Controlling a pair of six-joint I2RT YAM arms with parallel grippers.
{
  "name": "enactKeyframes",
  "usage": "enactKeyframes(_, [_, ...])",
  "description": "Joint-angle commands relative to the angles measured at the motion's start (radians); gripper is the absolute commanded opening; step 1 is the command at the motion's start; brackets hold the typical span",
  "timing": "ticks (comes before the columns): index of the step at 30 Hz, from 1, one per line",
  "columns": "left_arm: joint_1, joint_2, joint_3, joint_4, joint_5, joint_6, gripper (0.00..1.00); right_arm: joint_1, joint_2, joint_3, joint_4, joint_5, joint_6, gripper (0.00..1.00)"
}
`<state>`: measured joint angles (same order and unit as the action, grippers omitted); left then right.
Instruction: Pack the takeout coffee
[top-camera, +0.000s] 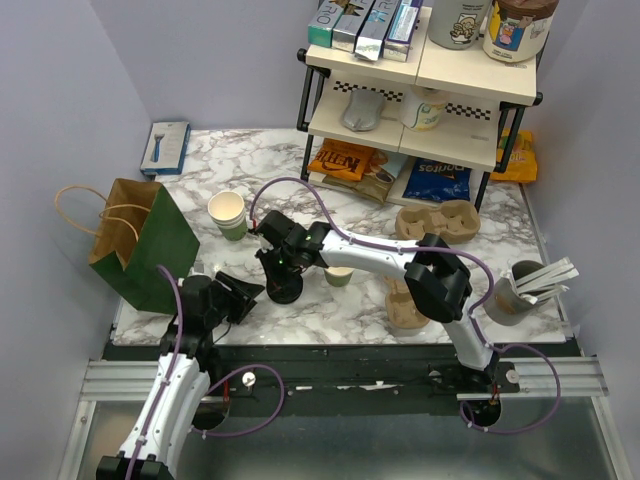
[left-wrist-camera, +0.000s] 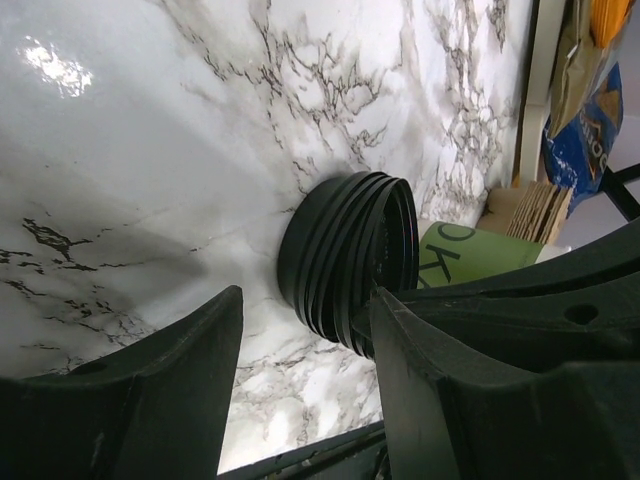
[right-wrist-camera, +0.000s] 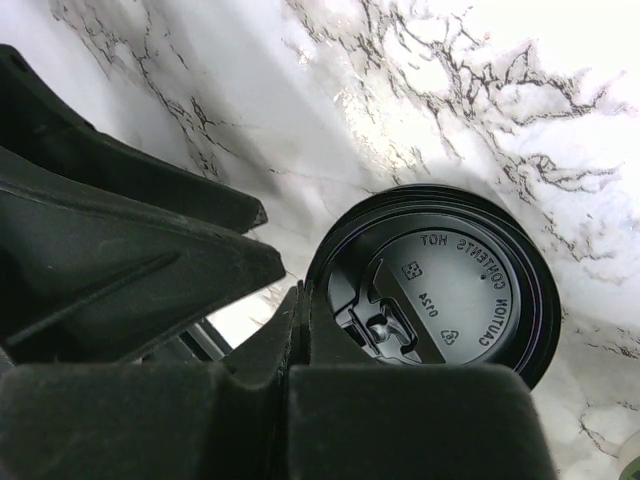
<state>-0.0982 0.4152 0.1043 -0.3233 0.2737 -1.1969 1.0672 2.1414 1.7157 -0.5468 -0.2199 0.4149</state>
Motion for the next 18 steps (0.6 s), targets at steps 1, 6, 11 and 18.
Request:
enactKeyframes(1, [0.0, 0.022, -0.037, 0.05, 0.076, -0.007, 0.62, 0.008, -0.037, -0.021, 0.03, 0.004, 0.018, 0.01])
enactKeyframes(6, [0.0, -0.019, -0.067, 0.062, 0.074, -0.046, 0.62, 0.007, -0.057, -0.047, 0.059, 0.017, 0.041, 0.01])
enactKeyframes(11, [0.0, -0.053, -0.064, -0.049, 0.036, -0.052, 0.61, 0.002, -0.089, -0.083, 0.105, 0.039, 0.067, 0.01])
enactKeyframes(18, [0.0, -0.131, -0.045, -0.123, -0.021, -0.095, 0.61, -0.004, -0.101, -0.116, 0.126, -0.004, 0.067, 0.01])
